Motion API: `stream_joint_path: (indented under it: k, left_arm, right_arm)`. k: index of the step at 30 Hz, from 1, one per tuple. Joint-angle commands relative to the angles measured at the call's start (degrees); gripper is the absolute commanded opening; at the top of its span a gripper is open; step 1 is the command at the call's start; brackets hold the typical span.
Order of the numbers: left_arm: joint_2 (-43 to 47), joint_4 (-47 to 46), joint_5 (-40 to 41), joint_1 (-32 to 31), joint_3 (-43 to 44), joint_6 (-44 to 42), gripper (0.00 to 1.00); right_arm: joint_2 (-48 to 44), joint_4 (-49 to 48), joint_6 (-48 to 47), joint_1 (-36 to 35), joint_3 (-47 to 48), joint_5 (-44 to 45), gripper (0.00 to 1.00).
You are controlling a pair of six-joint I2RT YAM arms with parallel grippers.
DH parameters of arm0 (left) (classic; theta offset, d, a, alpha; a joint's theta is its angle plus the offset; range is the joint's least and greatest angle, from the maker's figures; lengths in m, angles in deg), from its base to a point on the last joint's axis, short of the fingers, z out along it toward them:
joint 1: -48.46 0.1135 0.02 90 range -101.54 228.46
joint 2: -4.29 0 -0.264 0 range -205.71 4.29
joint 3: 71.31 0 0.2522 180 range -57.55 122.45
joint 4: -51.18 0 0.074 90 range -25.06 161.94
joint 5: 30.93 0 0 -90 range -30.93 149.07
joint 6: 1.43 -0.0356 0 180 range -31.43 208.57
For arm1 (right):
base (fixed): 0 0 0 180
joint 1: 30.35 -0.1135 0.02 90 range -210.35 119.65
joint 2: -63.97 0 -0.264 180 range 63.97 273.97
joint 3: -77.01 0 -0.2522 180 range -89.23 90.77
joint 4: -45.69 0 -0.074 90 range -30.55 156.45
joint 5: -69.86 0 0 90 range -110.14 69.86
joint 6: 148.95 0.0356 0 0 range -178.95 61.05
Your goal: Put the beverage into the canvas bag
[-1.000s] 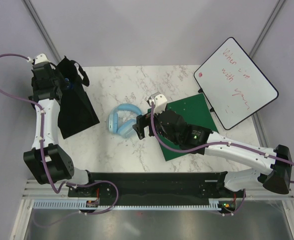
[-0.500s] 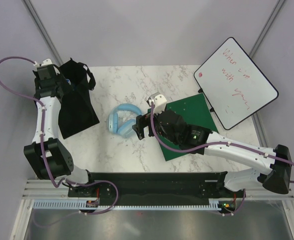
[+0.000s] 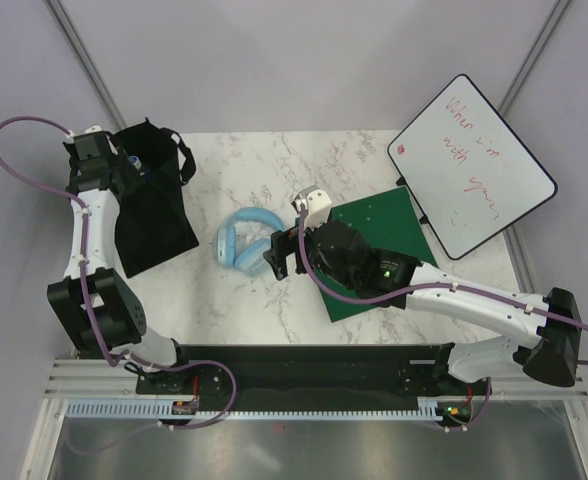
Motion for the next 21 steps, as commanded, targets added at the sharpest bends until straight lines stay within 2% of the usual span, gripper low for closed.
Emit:
stream_joint_path:
  k: [1,9,14,21]
  left_arm:
    - [-0.8,6.5,1.9,0.2,2.6,-1.8,0.58]
    - [0.3,11.3,3.9,0.2,10.2,-2.3,0.68]
    - [1.8,13.4,2.7,0.2,15.6,-2.3,0.70]
    - [4.0,13.5,2.3,0.2,16.6,-2.6,0.71]
  right_arm:
    - [-0.7,-2.1,0.9,0.2,0.9,-0.4,0.98]
    - [-1.8,-2.0,0.9,0.1,0.8,-0.2,0.98]
    - [-2.4,-1.7,1.1,0.2,0.5,0.3,0.98]
    - [-2.6,-1.2,1.8,0.2,0.6,0.7,0.98]
